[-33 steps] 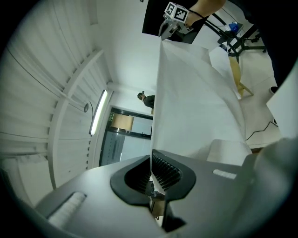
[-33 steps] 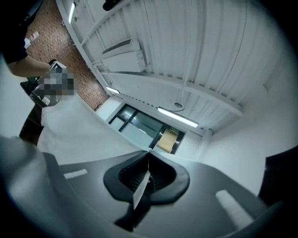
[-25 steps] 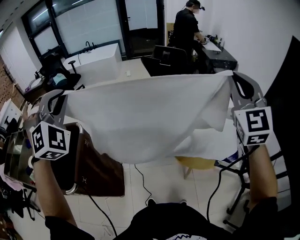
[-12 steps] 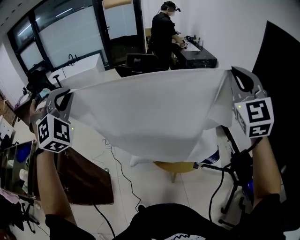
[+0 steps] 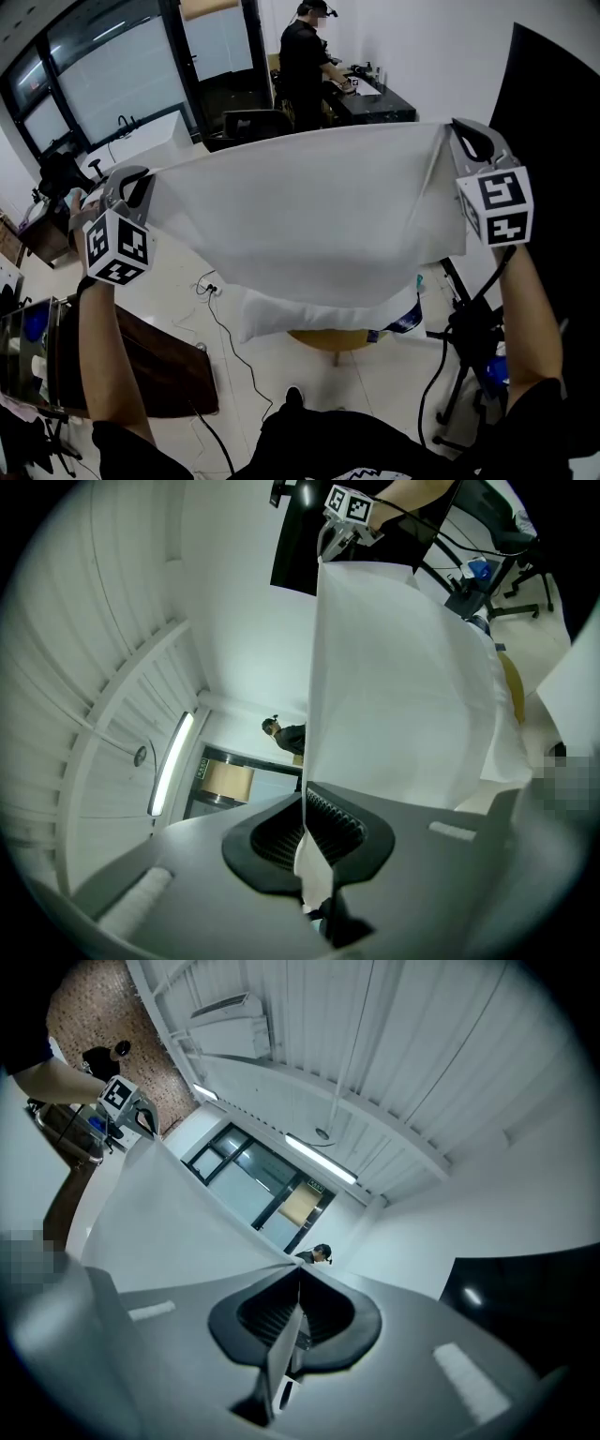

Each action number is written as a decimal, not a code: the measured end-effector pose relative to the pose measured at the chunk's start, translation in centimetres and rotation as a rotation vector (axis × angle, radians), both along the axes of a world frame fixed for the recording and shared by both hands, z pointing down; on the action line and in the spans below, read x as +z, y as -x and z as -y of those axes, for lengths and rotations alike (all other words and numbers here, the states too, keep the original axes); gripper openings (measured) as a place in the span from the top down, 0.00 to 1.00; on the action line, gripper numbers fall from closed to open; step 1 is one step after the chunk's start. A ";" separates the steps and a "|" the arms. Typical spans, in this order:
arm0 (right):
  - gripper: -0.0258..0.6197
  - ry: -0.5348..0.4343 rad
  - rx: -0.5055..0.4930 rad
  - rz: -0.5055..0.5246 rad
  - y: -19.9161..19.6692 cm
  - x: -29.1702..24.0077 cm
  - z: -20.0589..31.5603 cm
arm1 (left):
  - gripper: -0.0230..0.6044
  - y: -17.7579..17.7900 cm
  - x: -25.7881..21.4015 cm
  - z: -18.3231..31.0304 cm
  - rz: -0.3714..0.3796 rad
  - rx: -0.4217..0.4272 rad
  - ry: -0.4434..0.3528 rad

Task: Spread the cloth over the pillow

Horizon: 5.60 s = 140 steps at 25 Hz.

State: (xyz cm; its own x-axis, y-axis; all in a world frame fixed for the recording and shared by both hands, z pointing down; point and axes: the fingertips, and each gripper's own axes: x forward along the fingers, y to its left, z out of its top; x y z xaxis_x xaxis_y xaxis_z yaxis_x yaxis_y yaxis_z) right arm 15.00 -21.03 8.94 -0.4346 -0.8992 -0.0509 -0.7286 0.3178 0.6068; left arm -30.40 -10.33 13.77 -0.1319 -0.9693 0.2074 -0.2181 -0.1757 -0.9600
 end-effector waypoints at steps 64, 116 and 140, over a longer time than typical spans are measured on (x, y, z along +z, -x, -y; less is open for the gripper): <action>0.94 0.279 0.156 -0.006 0.8 14.4 24.0 | 0.96 1.4 14.2 25.8 -0.180 0.113 0.202; 0.94 0.377 0.010 -0.070 -2.8 18.9 4.7 | 0.96 -2.3 19.9 6.5 -0.192 0.261 0.239; 0.94 0.527 -0.130 0.045 -4.2 27.3 -8.0 | 0.96 -6.4 34.5 -11.4 -0.370 0.110 0.429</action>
